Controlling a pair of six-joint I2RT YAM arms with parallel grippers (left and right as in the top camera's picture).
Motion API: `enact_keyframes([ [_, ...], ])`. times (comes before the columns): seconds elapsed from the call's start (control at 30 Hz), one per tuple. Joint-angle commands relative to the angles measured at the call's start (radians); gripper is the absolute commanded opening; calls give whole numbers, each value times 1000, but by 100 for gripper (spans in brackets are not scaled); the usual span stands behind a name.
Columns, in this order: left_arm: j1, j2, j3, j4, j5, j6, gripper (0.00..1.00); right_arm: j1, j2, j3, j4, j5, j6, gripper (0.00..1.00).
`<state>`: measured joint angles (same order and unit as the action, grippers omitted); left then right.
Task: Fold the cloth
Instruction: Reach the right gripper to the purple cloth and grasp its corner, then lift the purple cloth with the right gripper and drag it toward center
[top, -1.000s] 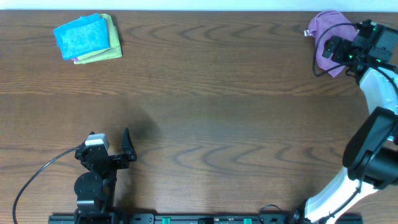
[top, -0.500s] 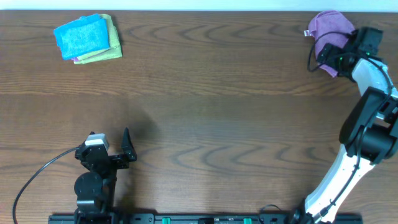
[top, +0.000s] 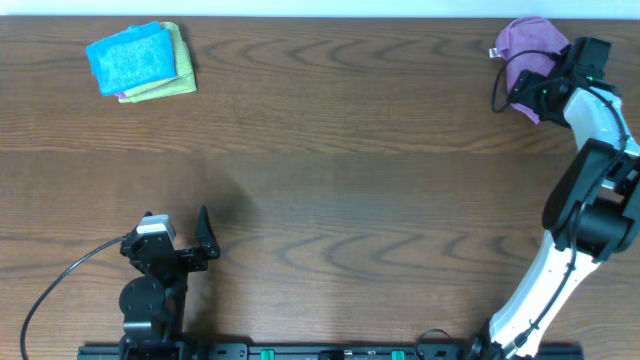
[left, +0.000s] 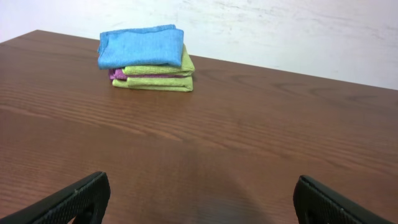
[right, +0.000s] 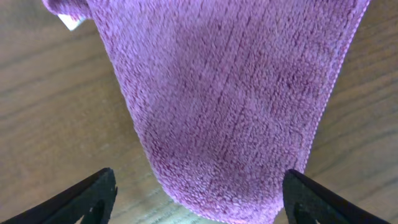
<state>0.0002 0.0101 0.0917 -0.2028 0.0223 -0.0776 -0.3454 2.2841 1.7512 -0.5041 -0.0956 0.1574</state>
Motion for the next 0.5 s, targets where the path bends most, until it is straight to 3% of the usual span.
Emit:
enact_keyframes([
  [0.0,6,-6,-28,-12,-4,7,95,6,16,14,-5,43,2,82],
  [0.37,6,-6,-28,-12,-4,7,96,6,42,14,-27,112,-25,73],
  [0.47,6,-6,-28,-12,-4,7,95,6,42,14,-35,122,-25,55],
])
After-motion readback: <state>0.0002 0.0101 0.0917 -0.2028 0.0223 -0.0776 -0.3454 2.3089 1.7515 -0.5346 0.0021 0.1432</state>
